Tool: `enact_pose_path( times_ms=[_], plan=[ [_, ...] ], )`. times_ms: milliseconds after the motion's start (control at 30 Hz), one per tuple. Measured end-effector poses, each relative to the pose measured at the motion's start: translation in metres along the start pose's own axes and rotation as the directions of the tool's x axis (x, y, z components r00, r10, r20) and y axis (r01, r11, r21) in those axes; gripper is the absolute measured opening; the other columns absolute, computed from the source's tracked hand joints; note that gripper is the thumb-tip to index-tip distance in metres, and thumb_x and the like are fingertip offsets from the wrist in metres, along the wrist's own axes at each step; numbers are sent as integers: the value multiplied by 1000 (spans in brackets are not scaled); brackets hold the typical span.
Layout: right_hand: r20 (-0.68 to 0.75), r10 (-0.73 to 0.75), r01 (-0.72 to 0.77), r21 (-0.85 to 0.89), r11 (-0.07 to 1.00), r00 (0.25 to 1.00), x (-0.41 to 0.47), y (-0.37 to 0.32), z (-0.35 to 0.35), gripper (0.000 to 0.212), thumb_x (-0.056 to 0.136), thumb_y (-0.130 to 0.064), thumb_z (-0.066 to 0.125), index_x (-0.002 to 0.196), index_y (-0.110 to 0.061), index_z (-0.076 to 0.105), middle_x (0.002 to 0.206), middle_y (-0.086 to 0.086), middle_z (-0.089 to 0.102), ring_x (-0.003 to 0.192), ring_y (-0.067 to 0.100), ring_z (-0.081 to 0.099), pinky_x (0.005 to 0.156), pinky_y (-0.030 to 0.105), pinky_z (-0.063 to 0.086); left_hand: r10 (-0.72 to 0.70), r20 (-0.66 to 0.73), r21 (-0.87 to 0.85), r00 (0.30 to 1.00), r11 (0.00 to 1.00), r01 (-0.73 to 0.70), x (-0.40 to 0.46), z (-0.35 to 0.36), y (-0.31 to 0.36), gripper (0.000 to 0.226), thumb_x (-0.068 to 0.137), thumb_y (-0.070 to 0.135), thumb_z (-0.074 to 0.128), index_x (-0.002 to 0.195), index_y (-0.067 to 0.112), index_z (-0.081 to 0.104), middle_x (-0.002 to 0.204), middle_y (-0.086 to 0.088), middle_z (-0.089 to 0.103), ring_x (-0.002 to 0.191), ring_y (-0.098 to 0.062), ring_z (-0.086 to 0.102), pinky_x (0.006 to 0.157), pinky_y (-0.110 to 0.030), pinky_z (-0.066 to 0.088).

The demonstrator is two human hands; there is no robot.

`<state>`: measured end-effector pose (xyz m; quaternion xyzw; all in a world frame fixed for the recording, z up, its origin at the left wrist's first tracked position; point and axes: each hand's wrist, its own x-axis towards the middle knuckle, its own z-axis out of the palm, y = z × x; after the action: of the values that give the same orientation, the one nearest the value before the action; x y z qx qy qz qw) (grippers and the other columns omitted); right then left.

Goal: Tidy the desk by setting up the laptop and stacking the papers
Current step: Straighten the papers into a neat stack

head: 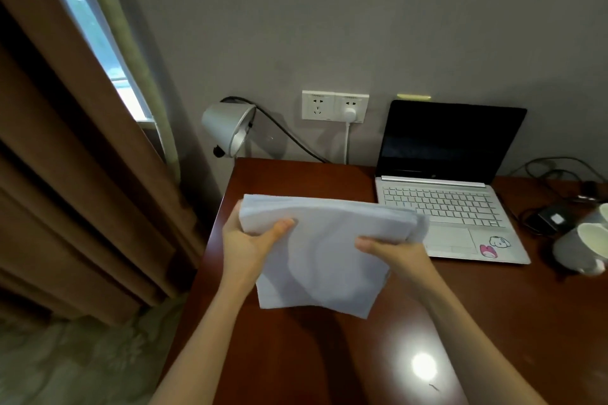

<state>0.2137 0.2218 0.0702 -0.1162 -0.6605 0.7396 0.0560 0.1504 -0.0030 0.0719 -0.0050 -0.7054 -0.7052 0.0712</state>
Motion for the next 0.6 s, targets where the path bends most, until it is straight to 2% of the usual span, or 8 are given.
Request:
enact_pose_path(
  times_ms=[67,133,233,300,367,500,600],
  plan=[
    [5,15,-15,17,1000,1000,-5,13,2,38,49,-22,88,84,-34,77,84,-6,78,78,12,74,60,21,55,-21,19,-8,1000,1000,21,-9,4,-11,44,52,39,85,86,47,59,82,44,63,79,21,61,49,-1,45],
    [-33,-14,15,39,999,999,-5,17,4,38,51,-16,86,86,-27,77,86,-3,78,79,13,74,60,22,56,-4,22,-10,1000,1000,4,-12,9,-9,44,55,30,85,83,53,62,79,46,62,75,23,60,49,-1,44],
    [-70,-86,90,53,995,994,1,6,3,46,47,-23,88,91,-27,74,91,-4,77,83,14,74,61,22,56,27,11,6,1000,1000,-27,-5,11,6,47,50,50,81,85,68,56,85,45,62,82,21,60,53,-1,46],
    [-38,-130,131,47,990,991,5,-2,1,46,49,-25,88,92,-33,74,92,-7,77,83,13,74,61,22,56,67,-6,-7,998,998,-67,2,7,10,49,46,62,77,90,63,57,90,42,63,88,18,61,57,-2,48],
    [-4,-105,105,47,993,994,7,-2,-2,46,47,-27,87,91,-33,75,91,-7,77,82,11,74,61,20,56,80,5,-18,997,997,-80,2,2,4,53,45,62,77,94,55,58,93,38,65,92,13,63,62,-5,51],
    [35,-20,20,-7,1000,999,6,12,-7,41,54,-15,84,91,-33,76,91,-6,77,85,10,73,64,18,55,14,14,-9,1000,1000,-14,-5,-4,-21,52,50,46,80,97,50,56,96,29,64,93,1,65,63,-8,53],
    [39,17,-15,-31,999,999,10,18,-2,40,56,-5,85,90,-23,74,90,-6,77,83,10,73,62,18,55,5,33,15,999,1000,-6,-3,1,-26,52,61,27,85,92,56,56,90,38,65,88,12,64,59,-3,50]
  ],
)
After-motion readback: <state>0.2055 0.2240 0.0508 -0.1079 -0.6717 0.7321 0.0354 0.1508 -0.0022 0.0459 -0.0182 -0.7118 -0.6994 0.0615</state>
